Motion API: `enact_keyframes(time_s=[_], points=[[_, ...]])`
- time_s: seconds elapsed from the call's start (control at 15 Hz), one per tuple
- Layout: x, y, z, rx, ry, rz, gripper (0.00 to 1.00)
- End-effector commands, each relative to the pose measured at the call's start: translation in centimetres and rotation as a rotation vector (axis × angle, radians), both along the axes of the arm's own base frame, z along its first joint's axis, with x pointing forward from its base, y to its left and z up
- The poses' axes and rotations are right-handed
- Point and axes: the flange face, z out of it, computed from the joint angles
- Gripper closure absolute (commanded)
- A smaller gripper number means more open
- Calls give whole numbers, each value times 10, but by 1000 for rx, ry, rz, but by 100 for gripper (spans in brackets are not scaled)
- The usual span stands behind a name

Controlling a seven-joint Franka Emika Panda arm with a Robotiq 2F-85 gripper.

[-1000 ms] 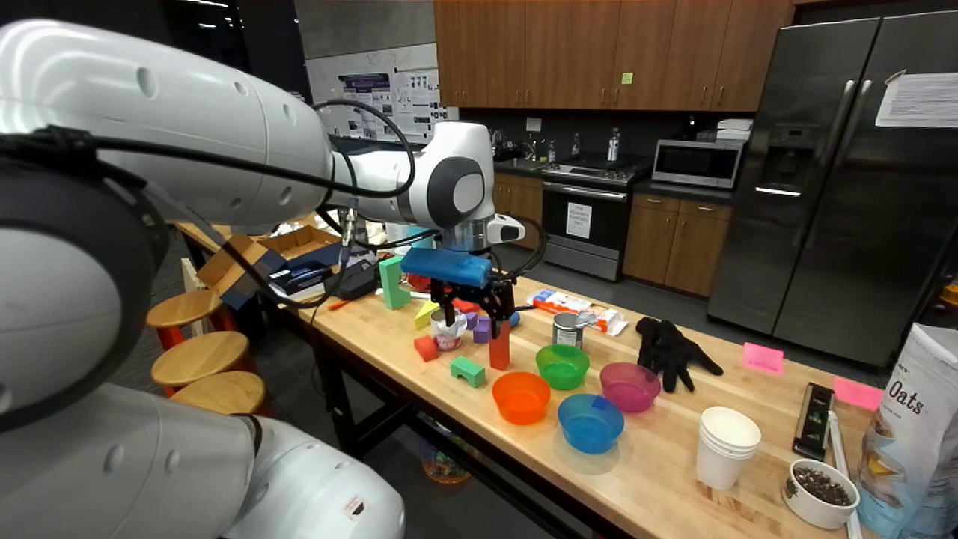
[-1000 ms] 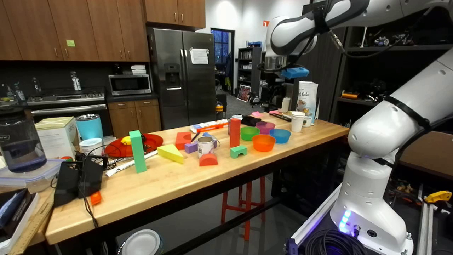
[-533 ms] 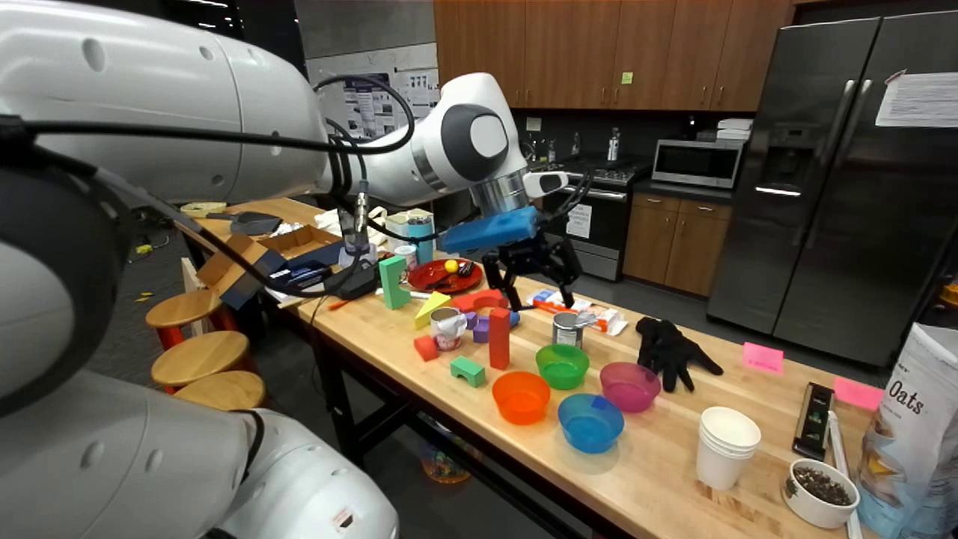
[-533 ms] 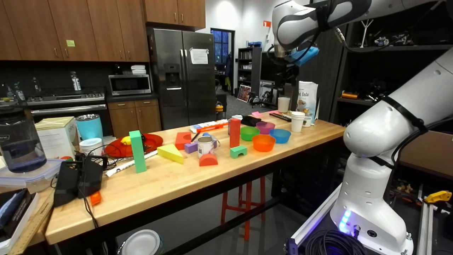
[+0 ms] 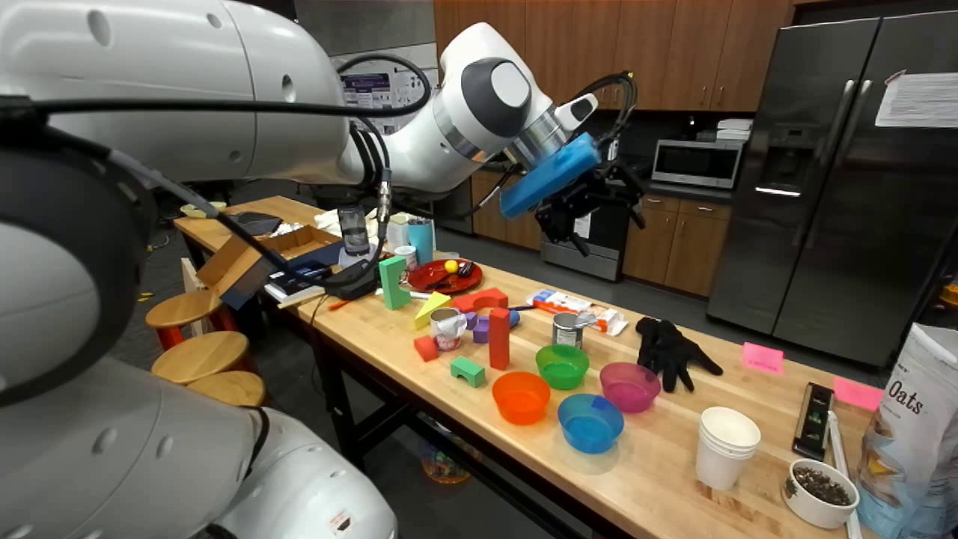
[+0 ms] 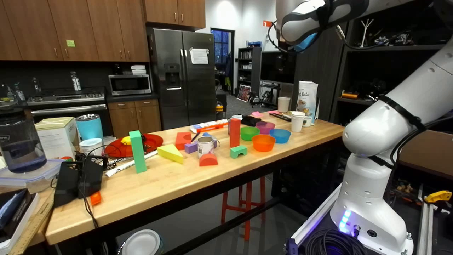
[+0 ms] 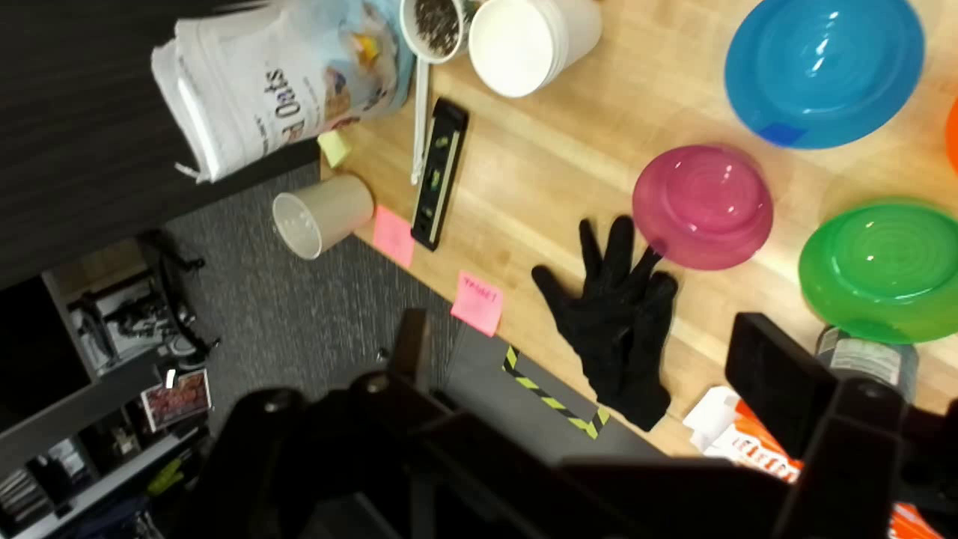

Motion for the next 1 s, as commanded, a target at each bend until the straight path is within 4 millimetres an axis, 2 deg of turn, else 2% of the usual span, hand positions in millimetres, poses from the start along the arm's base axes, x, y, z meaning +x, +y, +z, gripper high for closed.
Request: enact_keyframes(time_s=[0.0, 0.47, 0.93], points=[[25, -16, 19, -64, -32, 99, 0], [57, -30, 42, -133, -129, 269, 0], [88, -29, 72, -186, -235, 469, 0]])
